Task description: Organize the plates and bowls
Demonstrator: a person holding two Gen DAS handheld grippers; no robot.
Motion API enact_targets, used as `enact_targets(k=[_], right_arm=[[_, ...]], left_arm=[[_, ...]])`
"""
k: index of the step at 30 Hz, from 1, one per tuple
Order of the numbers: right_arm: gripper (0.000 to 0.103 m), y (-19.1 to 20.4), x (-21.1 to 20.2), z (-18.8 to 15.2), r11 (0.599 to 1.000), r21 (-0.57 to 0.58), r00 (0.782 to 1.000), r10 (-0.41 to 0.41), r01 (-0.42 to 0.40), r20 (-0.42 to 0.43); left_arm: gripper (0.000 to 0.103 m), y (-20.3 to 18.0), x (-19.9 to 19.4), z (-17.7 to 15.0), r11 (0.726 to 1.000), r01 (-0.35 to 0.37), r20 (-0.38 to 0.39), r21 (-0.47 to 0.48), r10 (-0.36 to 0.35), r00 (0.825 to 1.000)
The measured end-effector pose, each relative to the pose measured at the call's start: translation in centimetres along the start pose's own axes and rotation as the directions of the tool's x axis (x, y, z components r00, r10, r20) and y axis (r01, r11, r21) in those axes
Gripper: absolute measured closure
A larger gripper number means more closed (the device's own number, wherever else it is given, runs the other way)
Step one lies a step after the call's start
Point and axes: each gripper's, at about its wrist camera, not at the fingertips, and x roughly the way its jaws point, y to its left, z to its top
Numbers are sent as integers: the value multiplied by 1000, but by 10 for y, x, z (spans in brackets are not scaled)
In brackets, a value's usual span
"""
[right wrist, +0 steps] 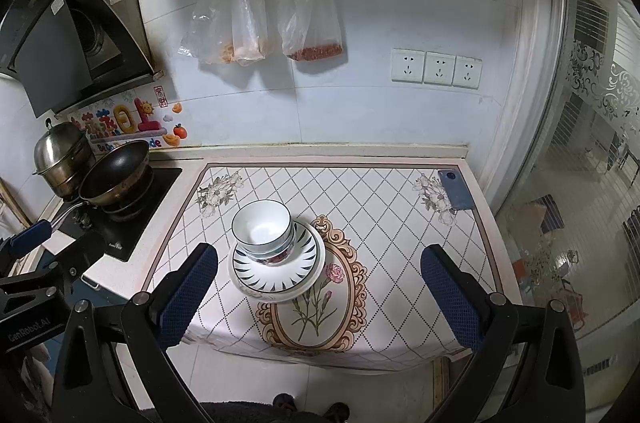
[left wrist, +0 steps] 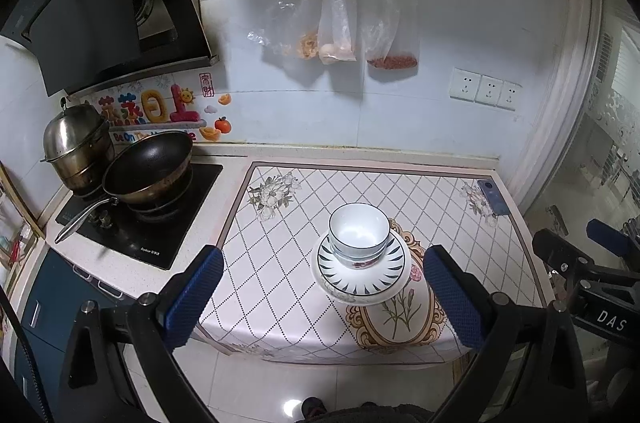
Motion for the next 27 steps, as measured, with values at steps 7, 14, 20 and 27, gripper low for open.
enact_targets(k=[7,14,20,27], right_arm=[[0,-1,3,2,1000,3,1000,-1,1,-3],[0,-1,6,5,1000,11,1000,-5,5,-2],[0,-2,7,5,1000,15,1000,-1,1,-2],[0,0,6,2,1000,27,1000,-1,1,-7]], left_arm=[[1,4,2,0,1000,1,0,-2,-1,1000],[1,3,2,1,1000,0,0,-2,0,1000],[1,4,4,2,1000,2,-3,5,-2,1000],[1,4,2,3,1000,3,0,12,-3,1000]])
